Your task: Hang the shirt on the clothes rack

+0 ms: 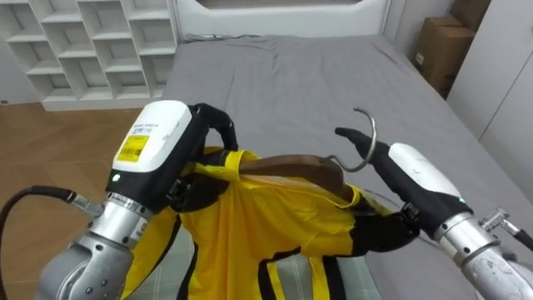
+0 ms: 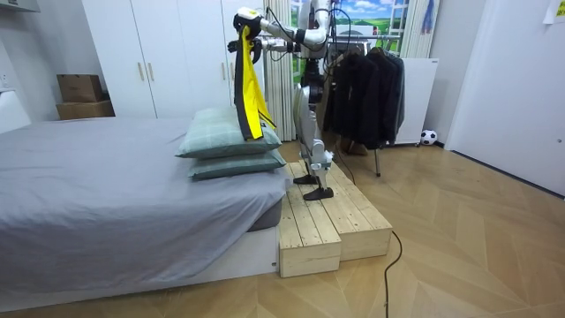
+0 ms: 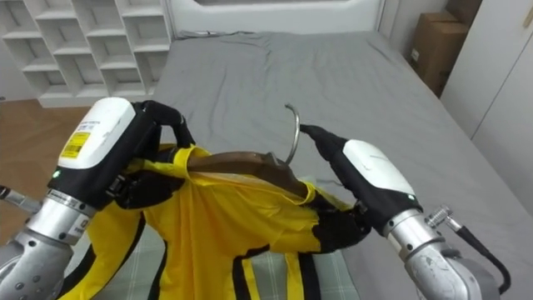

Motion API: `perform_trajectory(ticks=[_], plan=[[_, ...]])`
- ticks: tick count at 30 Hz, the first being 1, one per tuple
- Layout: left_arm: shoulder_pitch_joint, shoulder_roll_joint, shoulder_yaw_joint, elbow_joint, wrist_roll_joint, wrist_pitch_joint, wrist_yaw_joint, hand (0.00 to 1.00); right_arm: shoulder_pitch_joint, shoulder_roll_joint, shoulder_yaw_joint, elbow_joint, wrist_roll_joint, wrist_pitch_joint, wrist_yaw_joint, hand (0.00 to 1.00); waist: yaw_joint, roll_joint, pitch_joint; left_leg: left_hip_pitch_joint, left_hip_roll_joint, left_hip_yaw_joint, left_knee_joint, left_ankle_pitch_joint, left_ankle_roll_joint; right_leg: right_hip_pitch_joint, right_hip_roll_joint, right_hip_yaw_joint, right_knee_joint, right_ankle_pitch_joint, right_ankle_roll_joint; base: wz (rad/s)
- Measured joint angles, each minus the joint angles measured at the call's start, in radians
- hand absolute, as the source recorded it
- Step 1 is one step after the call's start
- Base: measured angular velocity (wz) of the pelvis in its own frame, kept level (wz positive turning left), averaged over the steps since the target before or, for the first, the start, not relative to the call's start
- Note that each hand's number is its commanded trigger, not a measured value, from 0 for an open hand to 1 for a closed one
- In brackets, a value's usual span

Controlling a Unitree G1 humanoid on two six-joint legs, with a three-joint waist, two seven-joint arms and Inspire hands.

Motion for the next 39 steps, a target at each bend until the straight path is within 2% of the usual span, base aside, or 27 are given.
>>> perform_trajectory(ticks=[3,7,12,15,19,24,39], plan=[[0.0,0.0,0.004,0.0,-0.004,0.0,0.008,1.0,0.013,0.002,-0.001,0.026,0.15,0.017,0.002,0.0,-0.003,0.004,-0.0008,0.002,0.0,-0.003,0.002,0.0,0.0,0.003,-0.001,-0.001,0.0,0.0,0.0,0.0],[0.003,-0.001,0.004,0.0,-0.004,0.0,0.033,1.0,0.039,0.022,-0.001,0.056,0.253,0.017,0.012,0.0,-0.008,0.011,-0.0014,0.001,0.0,-0.004,0.007,0.0,0.0,0.007,-0.001,-0.001,-0.001,0.0,0.0,0.0],[0.003,-0.009,0.004,0.0,-0.005,-0.002,0.038,1.0,0.039,0.036,-0.001,0.098,0.259,0.017,0.025,0.0,-0.009,0.027,-0.0055,0.001,-0.001,-0.003,0.01,0.0,0.0,0.007,-0.002,-0.001,0.0,0.0,0.0,0.0],[0.003,-0.009,0.004,0.0,-0.005,-0.002,0.038,1.0,0.039,0.037,0.0,0.1,0.26,0.017,0.025,0.0,-0.011,0.032,-0.0053,0.005,-0.002,-0.003,0.011,0.0,0.0,0.013,-0.002,-0.001,0.0,0.0,0.0,0.0],[0.003,-0.009,0.003,0.0,-0.005,-0.002,0.039,1.0,0.039,0.039,0.001,0.103,0.26,0.017,0.025,0.0,-0.012,0.032,-0.0053,0.008,-0.002,-0.005,0.012,0.0,0.0,0.016,-0.002,-0.001,0.0,0.0,0.0,0.0],[0.003,-0.01,0.003,0.0,-0.004,-0.002,0.039,1.0,0.039,0.064,0.001,0.115,0.257,0.017,0.023,0.0,-0.024,0.032,-0.005,0.009,-0.005,-0.003,0.012,0.0,0.0,0.017,-0.004,-0.001,0.0,0.0,0.0,0.0],[0.006,-0.01,0.001,0.0,-0.002,-0.002,0.039,1.0,0.039,0.065,0.001,0.115,0.244,0.017,0.023,0.0,-0.031,0.032,-0.0044,0.006,-0.009,-0.003,0.012,0.0,0.0,0.013,-0.007,0.01,-0.001,-0.003,0.005,0.0]])
